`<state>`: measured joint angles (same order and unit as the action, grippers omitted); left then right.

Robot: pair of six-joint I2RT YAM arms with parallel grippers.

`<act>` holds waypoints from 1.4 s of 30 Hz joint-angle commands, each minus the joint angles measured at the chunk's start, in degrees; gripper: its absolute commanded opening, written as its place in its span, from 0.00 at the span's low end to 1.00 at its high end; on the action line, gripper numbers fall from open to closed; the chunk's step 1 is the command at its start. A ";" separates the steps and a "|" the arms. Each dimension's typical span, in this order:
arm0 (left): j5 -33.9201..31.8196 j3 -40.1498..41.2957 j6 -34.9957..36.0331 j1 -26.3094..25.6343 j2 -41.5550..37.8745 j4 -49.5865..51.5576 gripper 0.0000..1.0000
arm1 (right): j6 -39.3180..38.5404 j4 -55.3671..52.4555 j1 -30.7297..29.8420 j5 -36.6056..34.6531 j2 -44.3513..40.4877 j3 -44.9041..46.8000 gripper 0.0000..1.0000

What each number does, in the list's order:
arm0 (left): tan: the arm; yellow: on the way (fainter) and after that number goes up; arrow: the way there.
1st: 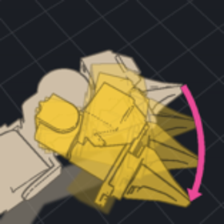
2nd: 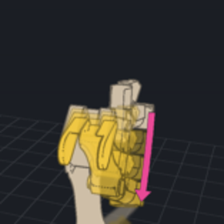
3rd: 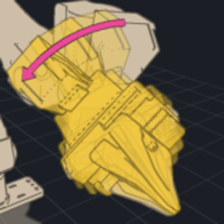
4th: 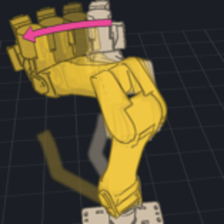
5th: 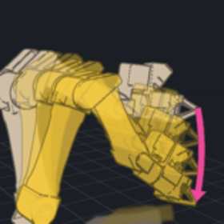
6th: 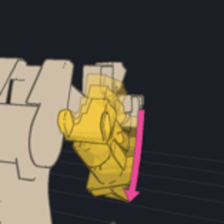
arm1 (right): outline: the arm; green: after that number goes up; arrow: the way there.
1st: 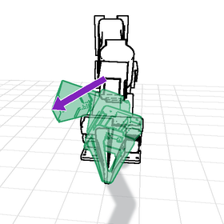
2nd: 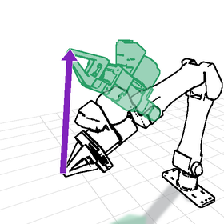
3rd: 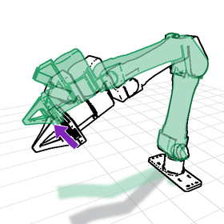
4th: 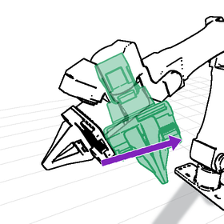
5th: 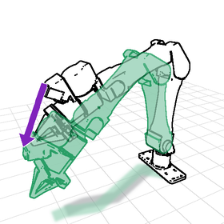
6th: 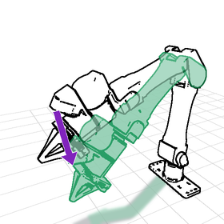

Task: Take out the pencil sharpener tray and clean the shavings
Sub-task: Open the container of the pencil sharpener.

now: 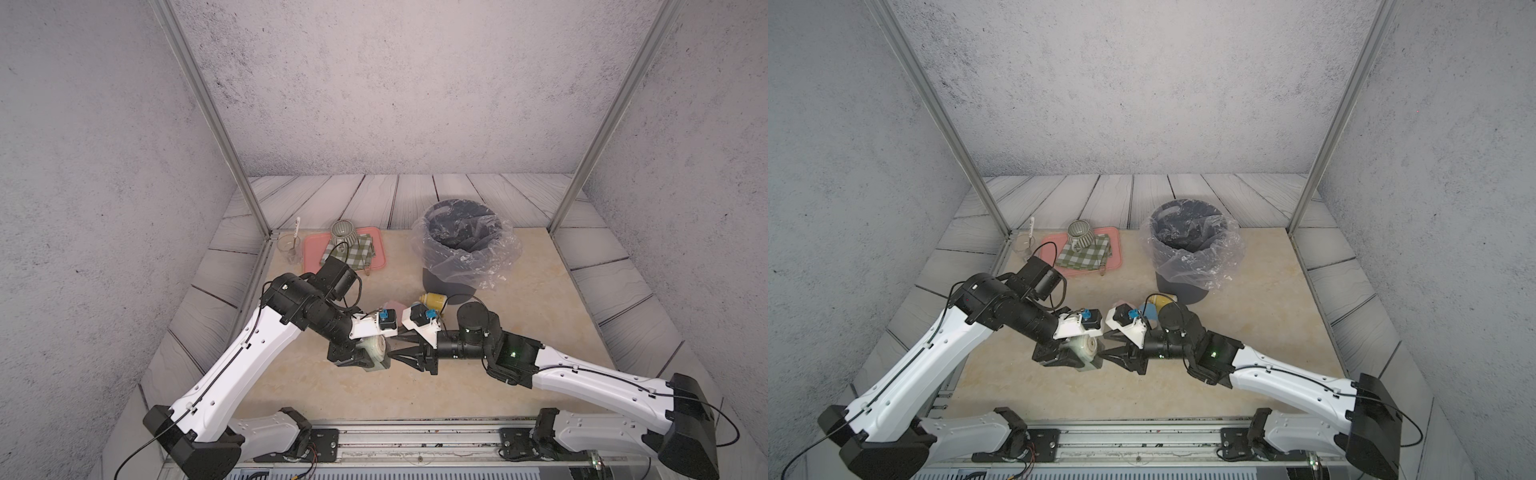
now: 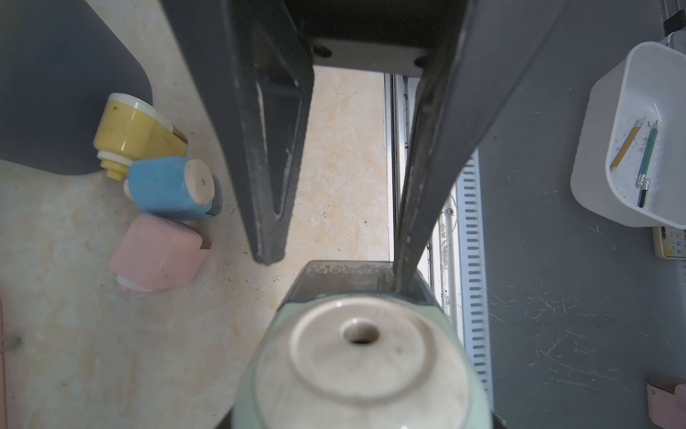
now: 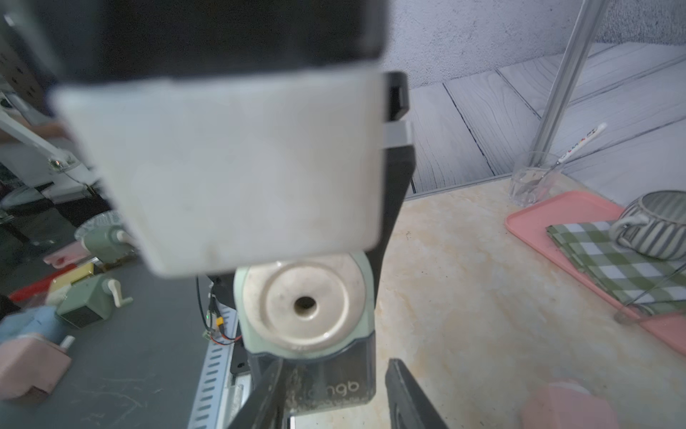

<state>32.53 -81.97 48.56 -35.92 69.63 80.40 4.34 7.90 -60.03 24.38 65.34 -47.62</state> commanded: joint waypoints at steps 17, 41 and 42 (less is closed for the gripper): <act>0.92 -0.18 0.66 -0.29 -1.67 1.12 0.00 | -2.14 -4.90 0.44 8.92 1.69 -2.26 0.99; 1.48 0.98 0.06 -0.29 -3.43 1.32 0.00 | -0.21 0.80 0.44 11.89 5.87 -4.61 0.92; 1.48 0.96 0.06 -0.31 -3.44 1.27 0.00 | -0.25 0.76 0.43 11.94 6.14 -4.76 0.92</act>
<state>32.62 -81.47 48.58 -35.90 66.98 80.95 3.44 7.60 -59.66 35.27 70.63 -51.00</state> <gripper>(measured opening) 0.603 0.922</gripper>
